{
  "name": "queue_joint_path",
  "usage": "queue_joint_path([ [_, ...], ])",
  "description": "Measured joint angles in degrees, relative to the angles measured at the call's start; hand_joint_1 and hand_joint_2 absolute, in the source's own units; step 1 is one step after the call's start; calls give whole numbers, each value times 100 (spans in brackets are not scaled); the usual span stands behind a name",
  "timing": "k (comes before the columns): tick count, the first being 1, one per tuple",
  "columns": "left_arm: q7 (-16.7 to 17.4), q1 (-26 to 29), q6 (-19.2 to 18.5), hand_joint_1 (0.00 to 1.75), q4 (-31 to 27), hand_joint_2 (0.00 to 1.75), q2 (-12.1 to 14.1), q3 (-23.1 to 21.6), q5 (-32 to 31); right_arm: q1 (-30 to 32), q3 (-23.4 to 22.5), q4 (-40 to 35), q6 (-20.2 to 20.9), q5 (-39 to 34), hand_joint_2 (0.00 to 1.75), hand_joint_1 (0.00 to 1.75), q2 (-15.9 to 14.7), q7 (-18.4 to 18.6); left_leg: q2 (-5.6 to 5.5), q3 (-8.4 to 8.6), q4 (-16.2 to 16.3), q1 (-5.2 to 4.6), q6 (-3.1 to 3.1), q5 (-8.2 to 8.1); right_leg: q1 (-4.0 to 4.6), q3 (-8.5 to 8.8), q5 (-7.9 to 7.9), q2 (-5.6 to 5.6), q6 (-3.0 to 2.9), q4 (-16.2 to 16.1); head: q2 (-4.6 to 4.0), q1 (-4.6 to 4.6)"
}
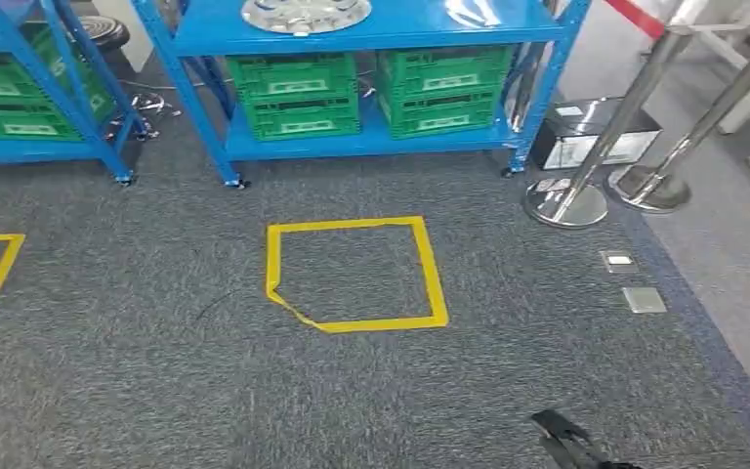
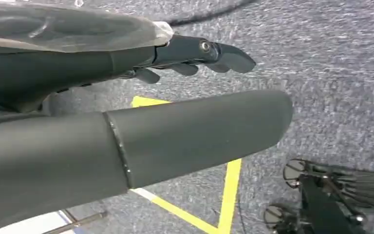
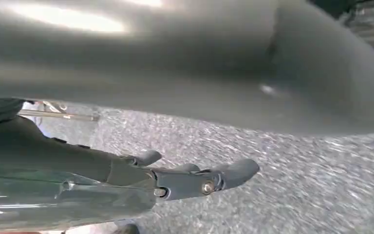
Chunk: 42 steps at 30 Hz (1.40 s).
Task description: Take the parts from the cabinet and place them on the table.
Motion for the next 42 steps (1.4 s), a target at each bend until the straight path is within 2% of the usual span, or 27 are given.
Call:
queue_joint_path([
  [2, 0, 0, 0, 0, 0, 0, -7, 0, 0, 15, 0, 2, 0, 0, 0, 0, -2, 4, 2, 68, 1, -2, 15, -71, -4, -582, -328, -1, 39, 997, 0, 39],
  [3, 0, 4, 0, 0, 0, 0, -7, 0, 0, 36, 0, 2, 0, 0, 0, 0, -2, 7, -6, 121, 1, 0, 11, -110, -10, -727, -254, -3, 52, 1147, 0, 64],
  [5, 0, 22, 0, 0, 0, 0, -13, 0, 0, 45, 0, 2, 0, -2, 0, 0, -2, 7, -16, 263, 5, 13, -16, -205, -24, -591, 267, -9, 63, 604, 0, 109],
  [7, 0, 27, 0, 0, 0, 0, -24, 0, 0, 41, 0, 2, 0, 0, 0, 0, -7, 7, -19, 399, 17, 20, -77, -325, -42, -176, 948, -26, 73, -531, 0, 153],
  [8, 0, 24, 0, 0, 0, 0, -9, 0, 0, 57, 0, 11, 0, -2, 0, 0, -4, 11, -28, 413, 51, -23, -117, -375, -31, -134, 854, -21, 77, -640, 0, 159],
  [9, 0, 5, 0, 0, 0, 0, -7, 0, 0, 42, 0, 9, 2, -2, 0, 0, -4, 7, -35, 381, 75, -24, -131, -387, -29, -118, 847, -9, 3, -673, 0, 138],
  [11, -2, 3, -2, 0, 0, 0, -4, 0, -9, 42, 0, 9, 2, -2, 0, 0, -4, -2, -31, 397, 37, -16, -159, -395, 5, -132, 819, -4, -56, -672, 0, 81],
  [13, -17, -6, -11, 0, 2, 0, -7, 0, -24, 57, 0, 4, 0, -9, 0, 0, -4, -4, -19, 440, 98, 6, -234, -483, -32, -35, 802, -3, -126, -714, 0, 88],
  [14, -33, -8, -11, 0, 0, 0, -11, 0, -26, 53, 0, 4, 0, -9, 0, 0, -4, -11, -14, 294, 404, 9, -274, -611, -36, -7, 775, -11, -167, -721, 0, 29],
  [17, -63, -9, -13, 0, 0, 0, 0, 0, -37, 38, 0, 4, 0, -9, 0, 0, -4, -20, -13, -656, 1956, 34, -342, -1127, -24, 38, 705, -14, -210, -721, 0, -33],
  [18, -63, -1, -15, 0, 0, 0, -2, 0, -37, 42, 0, 4, 0, -9, 0, 0, -4, -17, -12, -858, 2185, 36, -336, -1104, -22, 68, 676, -12, -210, -721, 0, -44],
  [19, -63, 11, -20, 0, 0, 0, -2, 0, -39, 52, 0, 4, 0, -15, 0, 0, -4, -20, -12, -906, 2098, 37, -322, -913, -20, 112, 647, -2, -207, -721, 0, -50],
  [20, -65, 22, -20, 0, 0, 0, -4, 0, -39, 52, 0, 4, 0, -15, 0, 0, -2, -20, -13, -814, 1750, 35, -295, -625, -18, 160, 614, 9, -205, -721, 0, -52],
  [22, -70, 18, -22, 0, 0, 0, 4, 0, -42, 47, 0, 2, -2, -15, 0, 0, 0, -24, -12, -384, 613, 14, -204, 47, -11, 273, 547, 23, -189, -729, 0, -79],
  [23, -72, 17, -22, 0, 0, 0, 24, 0, -42, 45, 0, 4, -7, -15, 0, 0, 0, -31, -10, -241, 270, -11, -150, 88, -16, 285, 519, 20, -172, -744, 0, -74],
  [27, -79, 3, -22, 0, 0, 0, 37, 0, -44, 35, 0, 2, -18, -15, 0, 0, 0, -31, -12, -211, 184, -58, -91, 11, -12, 344, 474, 28, -36, -855, 0, -87],
  [28, -76, 5, -22, 0, 0, 0, 35, 0, -46, 34, 2, -2, -15, -15, 0, 0, 0, -31, -14, -120, 74, 13, -63, 52, 20, 382, 454, 12, -10, -859, 0, -74],
  [29, -79, 13, -22, 0, 0, 0, 22, 0, -52, 36, 2, -2, -15, -15, 0, 0, 0, -35, -9, -44, 1, 9, -55, 47, 2, 355, 385, -10, 7, -688, 0, -41],
  [30, -79, 10, -24, 0, 0, 0, 13, 0, -59, 30, 2, 0, -18, -15, 0, 0, 0, -35, -3, -15, -11, 9, -27, 30, 0, 152, 195, -12, 10, -315, 0, -22],
  [32, -79, 8, -28, 0, 0, 0, 9, 0, -59, 31, 2, 0, -26, -15, 0, 0, -4, -35, -1, 42, -10, 5, -4, -27, 2, -446, -209, -10, 39, 733, 0, 24],
  [33, -79, 9, -33, 0, 0, 0, 7, 0, -59, 47, 2, 2, -24, -15, 0, 0, -2, -33, -3, 84, -10, 6, -1, -62, 1, -657, -239, -10, 52, 1047, 0, 37],
  [34, -79, 15, -39, 0, 0, 0, 7, 0, -57, 71, 4, 2, -22, -15, 0, 0, -2, -28, -10, 142, -8, 10, -4, -102, -9, -739, -112, -12, 63, 1074, 0, 57],
  [35, -79, 24, -48, 0, 0, 0, 0, 0, -57, 77, 4, 2, -22, -15, 0, 0, -2, -28, -14, 205, -6, 15, -17, -149, -20, -682, 132, -15, 67, 831, 0, 90],
  [37, -76, 34, -57, 0, 0, 0, -7, 0, -42, 61, 4, 2, -24, -13, 0, 0, -6, -30, -19, 338, 22, 30, -62, -253, -37, -289, 796, -22, 79, -227, 0, 120],
  [38, -76, 38, -55, 0, 0, 0, 2, 0, -37, 63, 4, 4, -24, -13, 0, 0, -4, -28, -22, 366, 30, 18, -103, -306, -50, -141, 933, -27, 91, -645, 0, 153],
  [39, -74, 20, -55, 0, 0, 0, 7, 0, -33, 59, 9, 4, -22, -13, 0, 0, -4, -28, -35, 367, 88, -17, -139, -365, -13, -92, 860, -7, 47, -690, 0, 157],
  [42, -74, 6, -55, 0, 0, 0, 13, 0, -26, 52, 26, 2, -13, -9, 0, 0, -4, -17, -35, 394, 42, 3, -195, -396, 15, -110, 806, 3, -79, -676, 0, 26],
])
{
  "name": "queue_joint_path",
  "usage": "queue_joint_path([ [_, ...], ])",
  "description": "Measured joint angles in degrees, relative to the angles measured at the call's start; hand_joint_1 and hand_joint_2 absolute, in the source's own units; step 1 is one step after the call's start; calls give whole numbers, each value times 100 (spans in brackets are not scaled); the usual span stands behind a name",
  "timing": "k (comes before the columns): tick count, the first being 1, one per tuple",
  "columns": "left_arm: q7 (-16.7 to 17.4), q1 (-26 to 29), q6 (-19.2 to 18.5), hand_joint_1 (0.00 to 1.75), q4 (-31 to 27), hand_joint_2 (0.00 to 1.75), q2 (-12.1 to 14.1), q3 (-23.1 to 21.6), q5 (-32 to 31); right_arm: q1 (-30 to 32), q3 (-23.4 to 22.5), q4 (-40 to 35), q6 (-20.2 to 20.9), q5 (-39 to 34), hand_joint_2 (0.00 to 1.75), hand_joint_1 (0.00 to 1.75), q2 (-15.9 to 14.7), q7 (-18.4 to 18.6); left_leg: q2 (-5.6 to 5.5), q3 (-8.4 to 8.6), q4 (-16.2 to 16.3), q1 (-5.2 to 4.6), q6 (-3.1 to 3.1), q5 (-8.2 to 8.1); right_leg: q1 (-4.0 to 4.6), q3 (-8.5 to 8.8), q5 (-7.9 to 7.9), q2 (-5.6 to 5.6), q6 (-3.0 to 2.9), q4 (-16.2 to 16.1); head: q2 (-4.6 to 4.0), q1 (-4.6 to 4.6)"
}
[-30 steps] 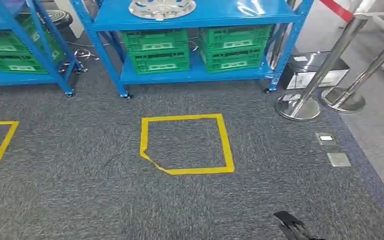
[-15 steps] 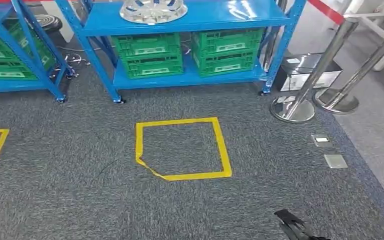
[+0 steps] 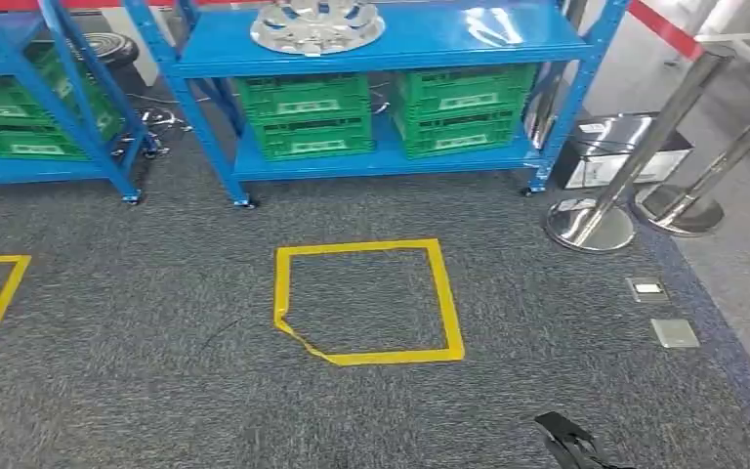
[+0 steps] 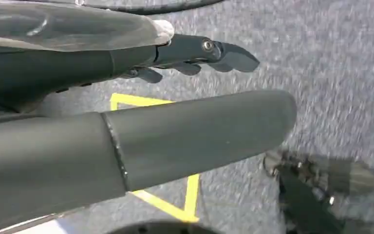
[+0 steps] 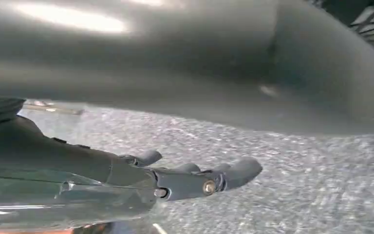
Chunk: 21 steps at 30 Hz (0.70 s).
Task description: Take the parts from the cabinet and place them on the table.
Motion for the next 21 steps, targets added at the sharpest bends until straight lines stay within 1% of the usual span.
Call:
queue_joint_path([
  [1, 0, -4, 0, 0, 0, 0, 0, 0, 0, 2, 4, 0, 0, 2, 0, 0, 0, 9, 3, 9, 25, 8, -36, -45, -43, 54, -2, 3, -36, -19, 0, 17],
  [2, 2, -2, 0, 0, 0, 0, -17, 0, 0, 8, 4, 0, 0, 2, 0, 0, 0, 11, 20, -30, 192, 20, -72, -111, -38, 75, -20, -1, -64, -23, 0, -2],
  [3, 2, -10, 0, 0, 0, 0, -15, 0, 0, 0, 7, 0, 0, 2, 0, 0, 0, 9, 25, -227, 555, 22, -104, -272, -39, 95, -41, -9, -95, -23, 0, -55],
  [4, 2, -14, 0, 0, 0, 0, -11, 0, 2, -12, 9, 0, 0, 2, 0, 0, 0, 7, 25, -536, 1092, 31, -131, -482, -37, 115, -66, -10, -113, -23, 0, -70],
  [5, 2, -13, 2, 0, 0, 0, -9, 0, 2, -15, 9, 0, 0, 2, 0, 0, 0, 7, 25, -872, 1631, 35, -148, -651, -29, 137, -97, -10, -124, -23, 0, -72],
  [6, 2, -7, 0, 0, 0, 0, -11, 0, 2, -13, 11, 0, 0, 2, 0, 0, 0, 7, 25, -1150, 2014, 39, -150, -706, -23, 168, -133, -8, -127, -23, 0, -87],
  [7, 2, 5, 0, 0, 0, 0, -11, 0, 2, -7, 11, 0, 0, 2, 0, 0, 0, 9, 24, -1292, 2111, 40, -136, -628, -17, 209, -167, -2, -128, -23, 0, -94],
  [8, 2, 18, 0, 0, 0, 0, -13, 0, 4, -2, 13, 0, 0, 2, 0, 0, 0, 7, 24, -1285, 1915, 37, -104, -395, -10, 267, -205, 8, -128, -23, 0, -94],
  [9, 2, 21, 0, 0, 0, 0, -17, 0, 9, -3, 17, 0, 0, 2, 0, 0, 2, 7, 23, -1159, 1500, 25, -57, -79, -3, 326, -247, 16, -124, -25, 0, -100],
  [10, 2, 17, 2, 0, 0, 0, -17, 0, 11, -7, 20, 0, 0, 2, 0, 0, 2, 4, 24, -945, 912, -13, 16, 279, 6, 395, -287, 19, -114, -35, 0, -107],
  [11, 4, 13, 2, 0, 0, 0, -4, 0, 11, -10, 20, 0, 0, 2, 0, 0, 2, -2, 24, -743, 369, -50, 115, 553, 3, 435, -325, 19, -109, -52, 0, -111],
  [12, 4, 7, 9, 0, 0, 0, 29, 0, 13, -25, 22, -2, 0, 2, 0, 0, 11, -2, 30, -681, 249, -78, 144, 471, 24, 442, -384, 10, -75, -70, 0, -81],
  [13, 2, -4, 11, 0, 0, 0, 20, 0, 15, -27, 22, -4, 0, 2, 0, 0, 11, -2, 39, -657, 179, -97, 145, 430, -11, 463, -406, 32, -39, -123, 0, -92],
  [14, 4, -6, 20, 0, 0, 0, 37, 0, 20, -27, 24, -4, 0, 2, 0, 0, 11, 0, 27, -628, 130, -108, 153, 411, -20, 510, -399, 23, -6, -196, 0, -116],
  [15, 4, -5, 22, 0, -2, 0, 44, 0, 20, -20, 24, -4, 0, 2, 0, 0, 11, -2, 18, -583, 19, -105, 196, 440, -17, 602, -276, 18, 43, -105, 0, -111],
  [16, 4, -3, 35, 0, -2, 0, 39, 0, 22, -21, 24, -4, 0, 2, 0, 0, 11, 2, 20, -495, -55, -91, 230, 426, -2, 674, -272, 17, 88, -177, 0, -98],
  [17, 7, 12, 35, 0, -2, 0, 20, 0, 28, -25, 26, -4, 6, 2, 0, 0, 11, -2, 20, -375, -121, -48, 223, 482, -26, 633, -380, -8, 106, -141, 0, -95],
  [18, 7, 13, 35, 0, -2, 0, 22, 0, 31, -28, 31, -4, 15, 2, 0, 0, 18, -2, 20, -321, -132, -44, 250, 458, -13, 543, -507, -13, 131, 94, -2, -68],
  [19, 4, 6, 37, 0, -2, 0, 20, 0, 31, -38, 33, -4, 13, 2, 0, 0, 17, -2, 23, -277, -133, -50, 267, 423, -22, 314, -702, -11, 145, 527, 0, -31],
  [20, -13, 5, 35, 0, -2, 0, 17, 0, 28, -45, 33, -4, 11, 2, 0, 0, 15, -2, 27, -246, -133, -52, 263, 382, -21, 41, -896, -11, 172, 997, -2, 5],
  [21, -31, 5, 35, 0, -2, 0, 11, 0, 26, -42, 33, -4, 7, 2, 0, 0, 11, -2, 30, -205, -124, -52, 261, 347, -22, -207, -1045, -12, 186, 1388, 0, -2],
])
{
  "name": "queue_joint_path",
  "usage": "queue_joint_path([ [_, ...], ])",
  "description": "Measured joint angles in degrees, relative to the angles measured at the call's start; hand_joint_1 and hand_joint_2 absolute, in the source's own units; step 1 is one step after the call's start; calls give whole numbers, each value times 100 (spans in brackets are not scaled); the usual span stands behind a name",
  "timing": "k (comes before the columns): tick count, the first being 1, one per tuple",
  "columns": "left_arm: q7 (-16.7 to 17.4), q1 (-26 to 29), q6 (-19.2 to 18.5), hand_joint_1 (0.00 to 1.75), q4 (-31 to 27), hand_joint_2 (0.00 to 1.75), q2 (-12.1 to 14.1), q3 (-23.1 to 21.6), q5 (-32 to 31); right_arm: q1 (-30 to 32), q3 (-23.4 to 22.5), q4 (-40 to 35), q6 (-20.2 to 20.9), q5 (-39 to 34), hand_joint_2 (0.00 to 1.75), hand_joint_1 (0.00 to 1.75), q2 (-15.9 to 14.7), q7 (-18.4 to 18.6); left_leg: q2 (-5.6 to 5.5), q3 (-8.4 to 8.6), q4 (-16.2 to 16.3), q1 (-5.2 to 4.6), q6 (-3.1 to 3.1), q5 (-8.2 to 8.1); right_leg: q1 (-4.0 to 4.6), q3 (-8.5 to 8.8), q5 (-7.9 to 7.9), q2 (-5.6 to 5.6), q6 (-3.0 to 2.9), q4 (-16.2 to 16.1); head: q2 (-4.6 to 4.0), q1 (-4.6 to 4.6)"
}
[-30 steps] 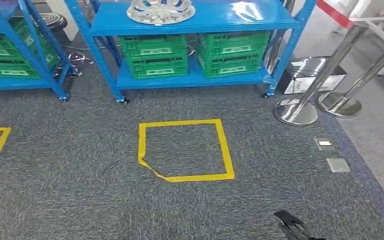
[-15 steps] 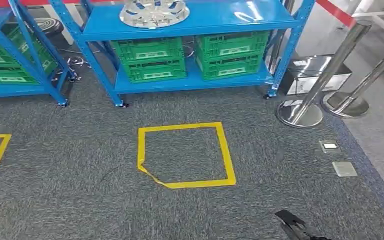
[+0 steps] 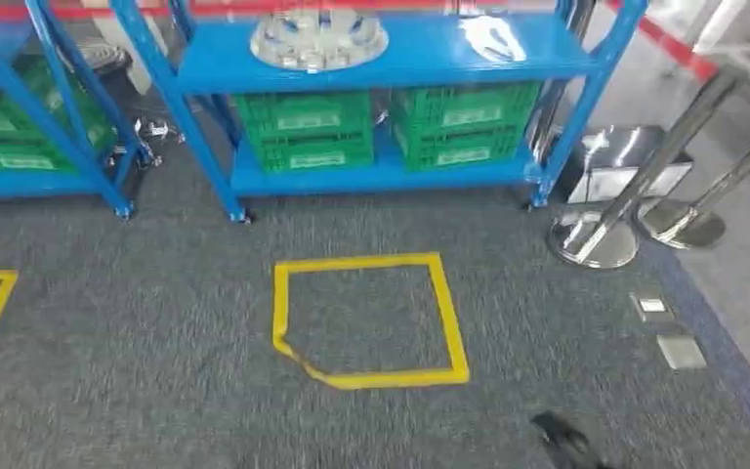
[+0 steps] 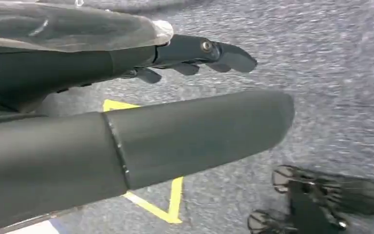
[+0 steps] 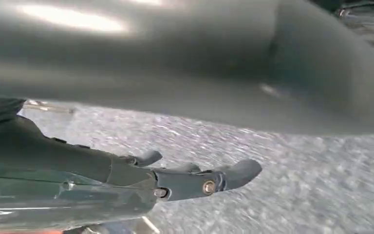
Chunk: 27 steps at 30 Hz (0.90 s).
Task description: Take the parts from the cabinet and place them on the table.
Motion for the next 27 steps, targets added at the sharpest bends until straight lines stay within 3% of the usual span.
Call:
queue_joint_path([
  [1, -7, 3, 2, 0, 0, 0, -9, 0, -2, 14, 0, 2, 0, -2, 0, 0, 0, 0, -6, 46, 8, 6, -11, -42, -6, -178, -16, -3, 14, 190, -2, 24],
  [2, -4, 11, 15, 0, 0, 0, -17, 0, 4, 26, 2, 2, 2, -2, 0, 0, 0, 4, -19, 117, 13, 21, -31, -93, -14, -204, 168, -6, 26, 61, 0, 20],
  [3, 7, 17, 26, 0, 0, 0, -26, 0, 24, 47, 4, 4, 11, -9, 0, 0, 0, 11, -34, 183, 26, 39, -59, -145, -27, -116, 488, -7, 8, -317, -2, 53],
  [5, 31, 26, 55, 0, 0, 0, -33, 0, 63, 45, 4, 4, 13, -22, 0, 0, -2, 9, -35, 323, 57, 67, -131, -267, -68, 185, 1197, -10, 66, -1336, 0, 94],
  [6, 31, 29, 61, 0, -2, 0, -9, 0, 66, 62, 9, 11, 13, -26, 0, 0, 0, 11, -33, 351, 73, 65, -166, -297, -37, 172, 1013, 0, 84, -1350, 0, 96],
  [7, 33, 4, 68, 0, 0, 0, -15, 0, 70, 36, 13, 11, 20, -26, 0, 0, 0, 7, -34, 298, 111, 54, -211, -334, -16, 176, 911, -34, -21, -1412, -2, 112],
  [8, 35, 5, 68, 0, 0, 0, -17, 0, 70, 33, 13, 9, 17, -26, 0, 0, 0, 0, -25, 299, 100, 55, -248, -362, -8, 228, 1050, -9, -123, -1380, 0, 105],
  [9, 37, 8, 68, 0, 0, 0, -7, 0, 72, 40, 15, 11, 20, -26, 0, 0, 0, 0, -20, 303, 144, 45, -247, -376, -20, 220, 1110, -18, -108, -1384, -2, 48],
  [10, 37, 7, 68, 0, 0, 0, -9, 0, 77, 35, 18, 11, 20, -26, 0, 0, 0, 4, -21, 284, 142, 49, -196, -338, -9, 219, 1107, -10, -103, -1377, 0, 11],
  [12, 39, 4, 68, 0, 0, 0, 9, 0, 79, 39, 18, 11, 20, -26, 0, 0, 0, 11, -22, 279, 128, 50, -184, -322, -4, 205, 1101, 4, -108, -1378, 0, -2],
  [16, 39, -9, 70, 0, 0, 0, 24, 0, 74, 21, 22, 9, 35, -26, 0, 0, 0, -2, -22, 313, 83, 51, -182, -296, 2, 216, 1059, 18, -168, -1384, 0, -44],
  [19, 39, -30, 79, 0, 0, 0, 22, 0, 63, 13, 33, 9, 61, -24, 0, 0, 0, 2, -21, 347, 8, 59, -95, -356, 19, 219, 1046, 10, -201, -1385, 0, -90],
  [20, 39, -28, 81, 0, 0, 0, 22, 0, 61, 8, 44, 7, 61, -24, 0, 0, 0, 20, -20, 346, 6, 64, -105, -352, 27, 219, 1050, 9, -209, -1386, 0, -92],
  [21, 39, -26, 87, 0, 0, 175, 17, 0, 61, 0, 59, 7, 61, -4, 0, 0, 0, 48, -20, 344, 5, 66, -121, -346, 32, 217, 1054, 9, -216, -1386, 0, -98],
  [23, 39, -26, 118, 0, 0, 175, 11, 2, 59, -5, 74, 7, 59, 13, 0, 0, 0, 116, -20, 338, 4, 72, -162, -335, 39, 214, 1066, 8, -233, -1385, 0, -96],
  [25, 39, -26, 127, 0, 0, 175, 7, 2, 37, -5, 92, 7, 44, 13, 0, 0, 0, 164, -20, 335, -1, 83, -279, -322, 42, 211, 1072, 8, -242, -1385, 0, -101],
  [27, 39, -25, 133, 0, 0, 175, 0, 2, 17, -4, 116, 7, 9, 22, 0, 0, 0, 190, -20, 332, 0, 88, -297, -318, 48, 211, 1081, 8, -251, -1385, 0, -96],
])
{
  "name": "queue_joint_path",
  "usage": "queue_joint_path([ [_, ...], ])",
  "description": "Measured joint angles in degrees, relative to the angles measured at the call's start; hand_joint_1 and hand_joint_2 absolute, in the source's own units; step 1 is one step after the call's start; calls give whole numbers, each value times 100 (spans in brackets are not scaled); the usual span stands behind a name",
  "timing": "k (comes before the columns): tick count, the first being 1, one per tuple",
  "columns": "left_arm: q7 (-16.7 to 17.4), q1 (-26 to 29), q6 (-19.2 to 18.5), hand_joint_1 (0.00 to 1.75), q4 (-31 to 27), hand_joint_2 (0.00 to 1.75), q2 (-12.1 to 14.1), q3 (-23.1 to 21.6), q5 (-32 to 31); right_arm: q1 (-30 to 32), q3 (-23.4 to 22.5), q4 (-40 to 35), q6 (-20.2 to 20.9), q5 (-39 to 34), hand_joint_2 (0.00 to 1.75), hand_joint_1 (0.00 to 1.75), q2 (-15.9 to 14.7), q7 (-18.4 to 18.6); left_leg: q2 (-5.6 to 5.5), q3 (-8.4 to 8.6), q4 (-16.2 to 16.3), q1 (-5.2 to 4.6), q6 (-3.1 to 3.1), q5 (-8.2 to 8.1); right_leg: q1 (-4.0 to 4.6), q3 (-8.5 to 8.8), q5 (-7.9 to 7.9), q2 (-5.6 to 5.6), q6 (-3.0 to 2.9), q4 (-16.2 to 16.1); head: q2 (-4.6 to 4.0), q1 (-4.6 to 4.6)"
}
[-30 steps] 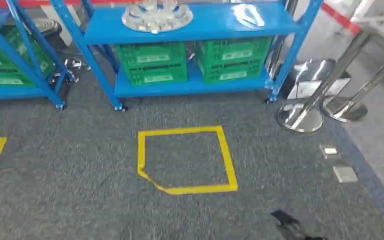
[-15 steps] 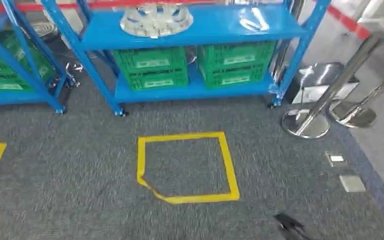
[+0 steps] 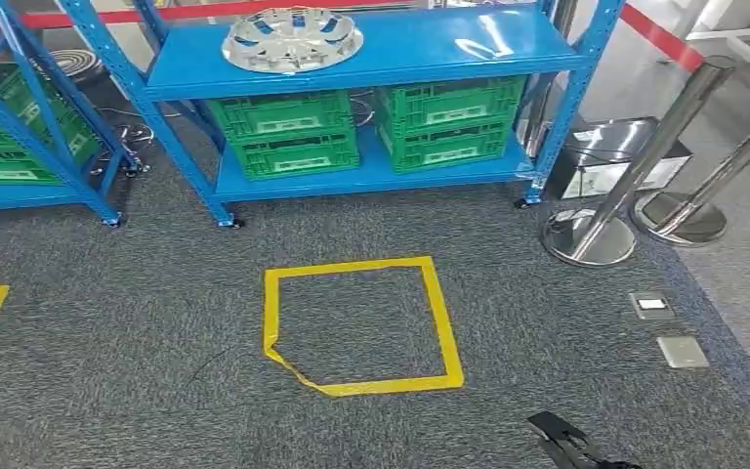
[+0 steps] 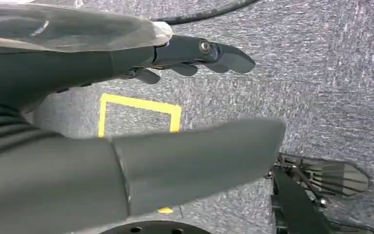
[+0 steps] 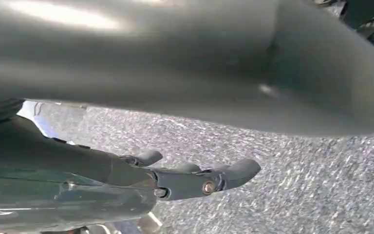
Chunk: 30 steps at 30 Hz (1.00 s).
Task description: Take the parts from the cabinet and place them on the table.
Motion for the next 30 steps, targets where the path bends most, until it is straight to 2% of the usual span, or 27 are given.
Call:
queue_joint_path([
  [1, 0, 1, 0, 0, 0, 175, -4, 0, -15, 0, 2, 0, -19, 13, 0, 0, 0, 13, 0, -1, 1, 0, -23, 1, -1, 0, 7, 0, -2, 0, 0, -2],
  [4, 2, 2, 0, 0, 0, 175, -7, -2, -42, 2, 9, 0, -63, 37, 0, 0, 0, 37, 0, -4, 10, -3, -28, 3, -6, 3, 17, 1, -1, -2, 0, 0],
  [5, 33, 2, 0, 0, 0, 175, -9, -2, -52, 2, 13, 0, -70, 31, 175, 0, 0, 35, 0, -5, 13, -6, -29, 4, -10, 4, 25, 1, 10, -5, 0, -2],
  [7, 66, 3, 0, 0, 0, 175, -9, -2, -81, 3, 17, 0, -100, -37, 175, 0, 0, 35, 0, -7, 16, -8, -28, 4, -12, 5, 27, 2, 12, -10, 0, 0],
  [8, 66, 4, 0, 0, 0, 0, -9, -2, -92, 6, 20, 0, -103, -39, 175, 0, 0, 48, 0, -11, 22, -9, -28, 4, -13, 5, 28, 2, 13, -10, 0, 0],
  [10, 66, 34, 2, 0, -2, 0, -7, -42, 5, 34, 22, 0, -100, -17, 175, 0, 0, 77, 0, -11, 23, -10, -28, 3, -14, 7, 28, 2, 13, -12, 0, 0],
  [11, 63, 63, 2, 0, -9, 0, -7, -113, 124, 54, 22, -2, -94, -9, 0, 0, 0, 79, 0, -11, 25, -11, -28, 3, -15, 8, 28, 2, 13, -15, 0, 0],
  [18, 9, 266, 2, 0, -70, 0, 11, -717, 1104, 200, -18, -37, -26, 166, 0, 0, 9, 17, 0, -15, 25, -11, -24, 0, -15, 8, 27, 2, 14, -24, 0, -2],
  [30, -22, 635, 2, 0, -321, 0, 9, -2328, 2897, 496, -291, -247, 101, 453, 0, 0, 112, -131, 0, -15, 25, -11, -22, -1, -14, 7, 27, 2, 14, -25, 0, -4],
])
